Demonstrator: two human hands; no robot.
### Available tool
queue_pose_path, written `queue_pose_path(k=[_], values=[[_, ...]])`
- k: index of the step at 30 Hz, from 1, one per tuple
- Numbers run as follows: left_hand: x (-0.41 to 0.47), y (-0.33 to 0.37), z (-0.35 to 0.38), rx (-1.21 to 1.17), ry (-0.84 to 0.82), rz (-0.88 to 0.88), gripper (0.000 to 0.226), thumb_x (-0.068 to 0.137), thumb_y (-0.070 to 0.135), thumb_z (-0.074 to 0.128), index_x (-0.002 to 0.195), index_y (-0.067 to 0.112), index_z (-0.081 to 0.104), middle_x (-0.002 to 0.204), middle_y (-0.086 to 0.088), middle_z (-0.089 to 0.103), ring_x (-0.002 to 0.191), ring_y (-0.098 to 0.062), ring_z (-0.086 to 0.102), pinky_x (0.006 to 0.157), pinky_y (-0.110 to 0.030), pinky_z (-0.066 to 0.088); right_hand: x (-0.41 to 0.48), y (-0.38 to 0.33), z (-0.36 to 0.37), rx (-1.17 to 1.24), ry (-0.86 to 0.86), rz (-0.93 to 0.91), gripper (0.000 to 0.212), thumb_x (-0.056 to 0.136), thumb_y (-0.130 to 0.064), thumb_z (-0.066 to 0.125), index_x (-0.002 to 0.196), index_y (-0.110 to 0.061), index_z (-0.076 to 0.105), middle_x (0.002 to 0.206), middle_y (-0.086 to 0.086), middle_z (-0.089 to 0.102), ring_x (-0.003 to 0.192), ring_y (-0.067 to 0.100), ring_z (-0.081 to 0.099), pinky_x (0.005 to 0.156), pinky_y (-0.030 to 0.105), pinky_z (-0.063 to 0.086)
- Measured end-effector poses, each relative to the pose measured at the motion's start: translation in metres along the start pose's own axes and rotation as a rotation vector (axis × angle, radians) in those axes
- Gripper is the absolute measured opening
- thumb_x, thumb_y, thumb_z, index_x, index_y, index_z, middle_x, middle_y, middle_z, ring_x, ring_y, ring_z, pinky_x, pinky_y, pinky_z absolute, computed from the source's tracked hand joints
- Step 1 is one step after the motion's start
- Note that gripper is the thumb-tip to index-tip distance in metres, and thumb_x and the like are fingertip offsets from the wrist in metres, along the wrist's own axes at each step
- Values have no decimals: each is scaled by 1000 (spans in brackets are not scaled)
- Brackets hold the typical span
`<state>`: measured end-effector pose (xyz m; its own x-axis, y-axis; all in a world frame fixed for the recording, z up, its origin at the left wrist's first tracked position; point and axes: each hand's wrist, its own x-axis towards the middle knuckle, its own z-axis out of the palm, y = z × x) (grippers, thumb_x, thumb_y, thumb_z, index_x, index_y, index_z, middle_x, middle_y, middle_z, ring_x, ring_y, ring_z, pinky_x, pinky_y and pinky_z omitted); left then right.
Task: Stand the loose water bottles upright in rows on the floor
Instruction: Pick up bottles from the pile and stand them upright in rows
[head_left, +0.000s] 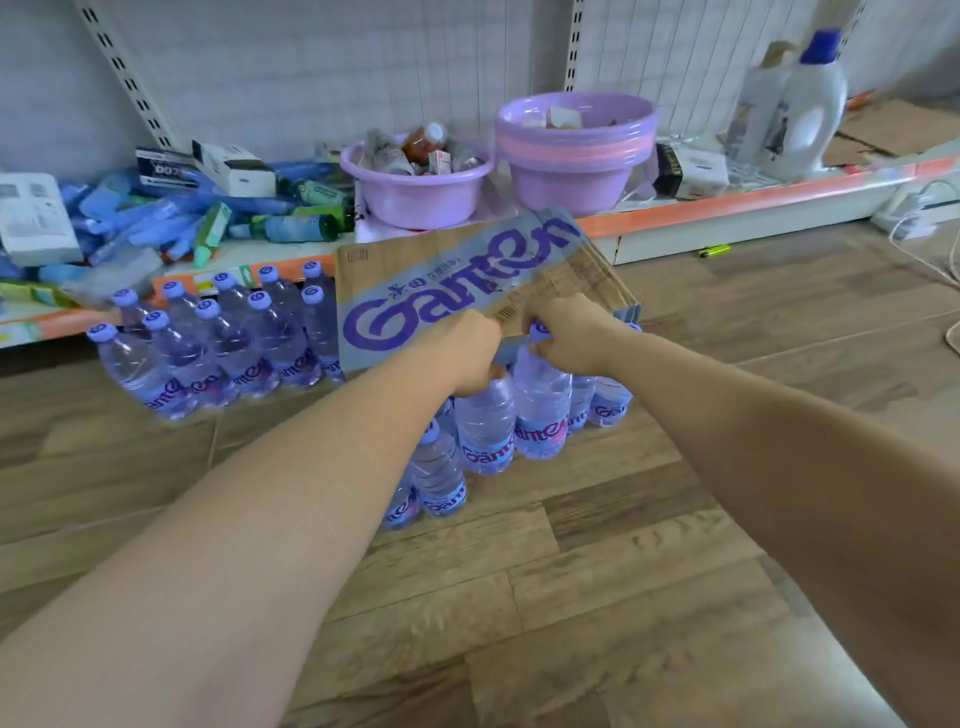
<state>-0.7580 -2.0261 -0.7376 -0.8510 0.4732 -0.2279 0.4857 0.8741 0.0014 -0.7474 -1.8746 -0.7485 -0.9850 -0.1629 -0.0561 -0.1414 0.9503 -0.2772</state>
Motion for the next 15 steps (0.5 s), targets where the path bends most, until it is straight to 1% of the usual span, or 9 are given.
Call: queue_pose_path(k=[2, 4, 5, 7, 10, 15], values=[[3, 0, 15, 12, -34, -12, 31, 91, 28, 56, 104, 1, 57, 91, -14, 55, 74, -27, 50, 57, -32, 41, 1, 3, 14, -2, -36, 1, 26, 89, -10, 51, 114, -6, 56, 112, 16, 62, 102, 35, 56, 74, 33, 41], [9, 1, 30, 2, -40, -8, 32, 89, 28, 57, 104, 1, 58, 100, -18, 61, 81, -31, 57, 63, -34, 43, 3, 8, 25, -16, -67, 4, 29, 88, -9, 50, 116, -6, 55, 114, 15, 61, 104, 33, 55, 71, 31, 39], [12, 2, 37, -7, -35, -4, 31, 88, 27, 58, 104, 1, 57, 104, -18, 61, 86, -34, 60, 65, -35, 43, 4, 11, 31, -23, -84, 8, 30, 88, -9, 50, 117, -6, 55, 116, 15, 60, 105, 33, 55, 73, 33, 42], [15, 4, 46, -13, -31, -3, 30, 87, 24, 57, 105, 0, 55, 107, -19, 60, 95, -36, 61, 66, -34, 41, 6, 15, 41, -34, -115, 7, 30, 89, -10, 51, 118, -6, 55, 119, 15, 58, 109, 33, 53, 83, 37, 45], [19, 6, 61, -27, -46, 0, 27, 86, 20, 55, 105, 0, 54, 108, -19, 60, 96, -36, 61, 67, -34, 42, 6, 19, 54, -30, -151, 21, 32, 88, -11, 51, 120, -8, 54, 121, 16, 54, 111, 32, 52, 89, 38, 45], [23, 7, 80, -42, -95, -15, 27, 87, 22, 55, 104, 1, 53, 104, -18, 61, 93, -36, 61, 66, -35, 42, 5, 22, 68, -8, -200, 20, 31, 89, -10, 50, 121, -9, 51, 125, 14, 48, 111, 33, 51, 77, 31, 37]])
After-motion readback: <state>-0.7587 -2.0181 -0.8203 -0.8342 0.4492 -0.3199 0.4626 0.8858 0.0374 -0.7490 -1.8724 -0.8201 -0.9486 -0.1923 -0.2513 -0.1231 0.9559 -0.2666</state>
